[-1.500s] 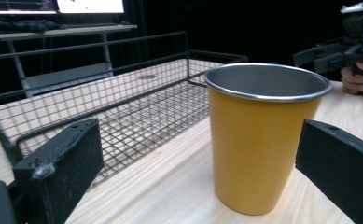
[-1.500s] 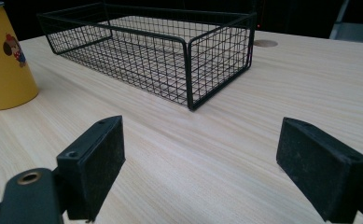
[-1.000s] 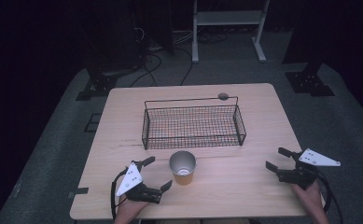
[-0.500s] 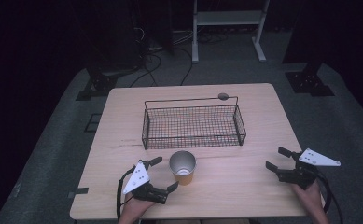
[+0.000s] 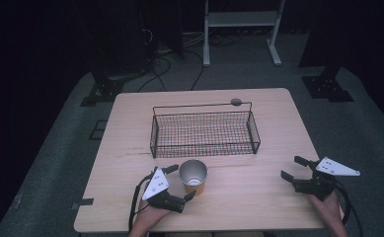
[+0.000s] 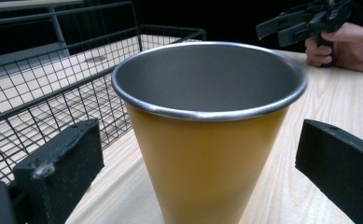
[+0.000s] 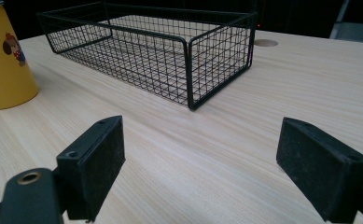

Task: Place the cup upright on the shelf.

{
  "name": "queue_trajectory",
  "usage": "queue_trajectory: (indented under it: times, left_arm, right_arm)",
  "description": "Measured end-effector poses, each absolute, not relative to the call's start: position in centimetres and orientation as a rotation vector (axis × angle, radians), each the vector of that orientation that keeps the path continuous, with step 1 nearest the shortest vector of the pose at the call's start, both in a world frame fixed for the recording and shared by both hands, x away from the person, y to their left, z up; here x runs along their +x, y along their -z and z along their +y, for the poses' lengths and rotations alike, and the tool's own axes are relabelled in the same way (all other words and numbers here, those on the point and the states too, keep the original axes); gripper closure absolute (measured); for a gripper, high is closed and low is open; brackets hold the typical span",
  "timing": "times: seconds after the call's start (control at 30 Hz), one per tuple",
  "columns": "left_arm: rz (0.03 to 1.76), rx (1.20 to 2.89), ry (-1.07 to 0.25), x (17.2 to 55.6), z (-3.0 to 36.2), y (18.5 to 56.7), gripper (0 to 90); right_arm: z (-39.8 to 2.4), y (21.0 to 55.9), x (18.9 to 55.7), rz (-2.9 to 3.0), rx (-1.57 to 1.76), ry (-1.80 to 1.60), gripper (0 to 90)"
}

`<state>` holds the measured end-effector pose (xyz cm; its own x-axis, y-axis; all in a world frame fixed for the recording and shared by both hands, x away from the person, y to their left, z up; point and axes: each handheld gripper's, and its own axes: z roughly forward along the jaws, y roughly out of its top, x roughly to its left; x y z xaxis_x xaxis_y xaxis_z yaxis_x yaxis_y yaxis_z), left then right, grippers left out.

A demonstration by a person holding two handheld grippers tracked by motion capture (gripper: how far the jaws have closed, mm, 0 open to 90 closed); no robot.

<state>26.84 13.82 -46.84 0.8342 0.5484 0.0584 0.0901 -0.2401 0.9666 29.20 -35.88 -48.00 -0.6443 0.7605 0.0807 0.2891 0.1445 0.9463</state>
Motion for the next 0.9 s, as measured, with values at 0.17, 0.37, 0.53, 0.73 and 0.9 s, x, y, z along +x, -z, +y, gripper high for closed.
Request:
queue_trajectory:
  times: [0.17,0.37,0.53,0.73,0.9]
  left_arm:
    - [0.504,1.764,-0.444,27.4,13.4,47.0,0.3]
    - [0.516,1.757,-0.434,27.8,12.7,47.1,0.2]
    - [0.536,1.743,-0.411,28.3,12.4,47.2,0.3]
    - [0.520,1.765,-0.420,28.3,11.9,47.1,5.4]
    - [0.501,1.771,-0.431,28.3,11.7,47.0,13.2]
  right_arm:
    - [-35.9,48.0,29.2,2.009,1.003,-1.510,14.3]
    - [-35.9,48.0,29.2,2.010,1.002,-1.511,14.3]
    - [-35.9,48.0,29.2,2.011,1.002,-1.512,14.3]
    - [-35.9,48.0,29.2,2.011,1.001,-1.511,14.3]
    - [-35.9,48.0,29.2,2.011,1.000,-1.510,14.3]
